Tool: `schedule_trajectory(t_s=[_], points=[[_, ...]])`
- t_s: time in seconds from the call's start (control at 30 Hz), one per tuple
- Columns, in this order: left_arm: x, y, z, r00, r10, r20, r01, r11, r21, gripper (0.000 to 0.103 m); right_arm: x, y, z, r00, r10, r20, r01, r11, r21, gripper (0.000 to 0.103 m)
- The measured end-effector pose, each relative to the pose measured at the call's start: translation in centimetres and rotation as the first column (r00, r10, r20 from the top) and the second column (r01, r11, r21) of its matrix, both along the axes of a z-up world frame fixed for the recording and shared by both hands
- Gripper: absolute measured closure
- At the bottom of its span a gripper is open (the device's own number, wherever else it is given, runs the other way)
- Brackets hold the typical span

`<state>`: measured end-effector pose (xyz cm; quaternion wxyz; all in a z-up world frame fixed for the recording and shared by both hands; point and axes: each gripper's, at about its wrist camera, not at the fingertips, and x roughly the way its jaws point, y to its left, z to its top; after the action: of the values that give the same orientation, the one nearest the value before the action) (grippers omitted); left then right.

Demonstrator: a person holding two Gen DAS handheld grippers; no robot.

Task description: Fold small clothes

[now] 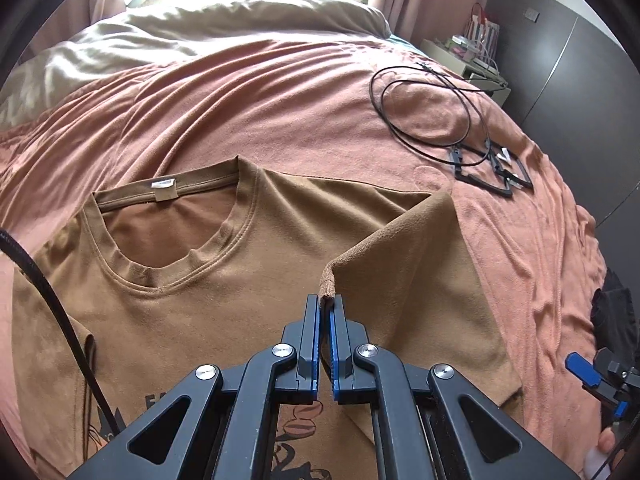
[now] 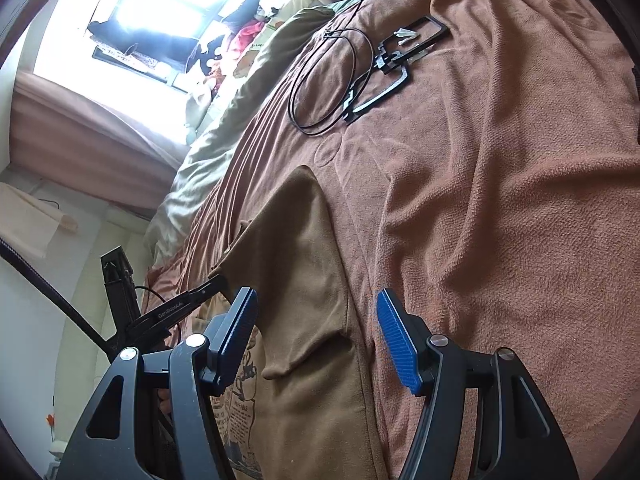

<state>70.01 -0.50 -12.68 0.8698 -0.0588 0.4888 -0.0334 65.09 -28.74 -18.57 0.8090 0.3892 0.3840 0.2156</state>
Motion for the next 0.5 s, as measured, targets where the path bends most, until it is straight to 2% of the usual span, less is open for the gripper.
schedule_trajectory(t_s=[0.37, 0.5], points=[[2.6, 1.3, -4.3, 0.994, 0.064, -0.085, -0.057, 0.995, 0.08, 0.099, -0.5, -1.1, -0.2, 0.999, -0.039, -0.011, 0.039, 0.999, -0.001, 0.042], [2.3, 1.5, -4.7, 0.993, 0.077, -0.09, -0.069, 0.994, 0.089, 0.099, -0.7, -1.3, -0.2, 0.999, -0.039, -0.015, 0.039, 0.999, 0.0, 0.042]])
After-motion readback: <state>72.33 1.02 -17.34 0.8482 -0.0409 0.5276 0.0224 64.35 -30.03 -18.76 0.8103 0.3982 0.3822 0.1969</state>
